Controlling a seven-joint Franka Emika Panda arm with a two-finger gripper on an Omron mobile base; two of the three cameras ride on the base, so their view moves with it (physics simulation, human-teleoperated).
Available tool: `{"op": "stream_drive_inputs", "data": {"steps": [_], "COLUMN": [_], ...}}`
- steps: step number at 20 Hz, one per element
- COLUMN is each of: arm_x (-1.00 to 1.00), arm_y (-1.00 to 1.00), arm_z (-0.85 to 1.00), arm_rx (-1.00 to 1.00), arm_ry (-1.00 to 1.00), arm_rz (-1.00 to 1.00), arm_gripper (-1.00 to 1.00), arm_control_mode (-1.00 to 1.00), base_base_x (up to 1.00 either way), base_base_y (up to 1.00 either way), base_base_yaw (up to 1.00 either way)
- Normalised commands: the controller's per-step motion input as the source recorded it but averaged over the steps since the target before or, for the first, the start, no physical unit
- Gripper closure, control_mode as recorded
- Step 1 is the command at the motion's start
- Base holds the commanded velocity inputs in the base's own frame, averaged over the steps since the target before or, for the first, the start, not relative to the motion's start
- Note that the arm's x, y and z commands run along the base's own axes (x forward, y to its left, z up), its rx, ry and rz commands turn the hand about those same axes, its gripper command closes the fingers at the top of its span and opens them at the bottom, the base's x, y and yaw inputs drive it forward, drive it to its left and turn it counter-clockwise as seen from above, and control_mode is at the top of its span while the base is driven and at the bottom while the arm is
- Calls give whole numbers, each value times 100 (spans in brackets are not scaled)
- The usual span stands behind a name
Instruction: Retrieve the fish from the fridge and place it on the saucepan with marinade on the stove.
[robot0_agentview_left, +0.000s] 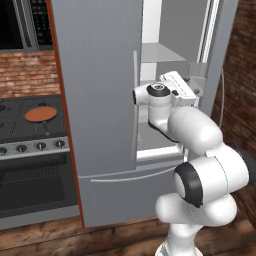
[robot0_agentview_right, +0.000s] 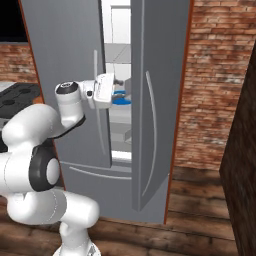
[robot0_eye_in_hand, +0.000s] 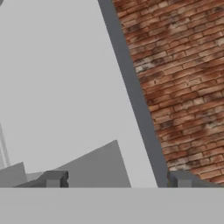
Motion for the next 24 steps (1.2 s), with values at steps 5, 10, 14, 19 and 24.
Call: {"op": "stream_drive_inputs", "data": {"steps": [5, 10, 14, 19, 24], "arm_x": [0, -8, -13, -6, -1], "arm_y": [-30, -39, -46, -42, -36], "arm_z": [0, 0, 0, 0, 0], "arm_rx": [0, 0, 0, 0, 0], "arm_ry": [0, 0, 0, 0, 0], "arm_rz": [0, 0, 0, 0, 0], "arm_gripper": [-100, -100, -100, -100, -100], "arm_control_mode": [-100, -100, -100, -100, -100], "base_base_x": [0, 0, 0, 0, 0], "base_base_y": [0, 0, 0, 0, 0], "base_base_yaw": [0, 0, 0, 0, 0]}}
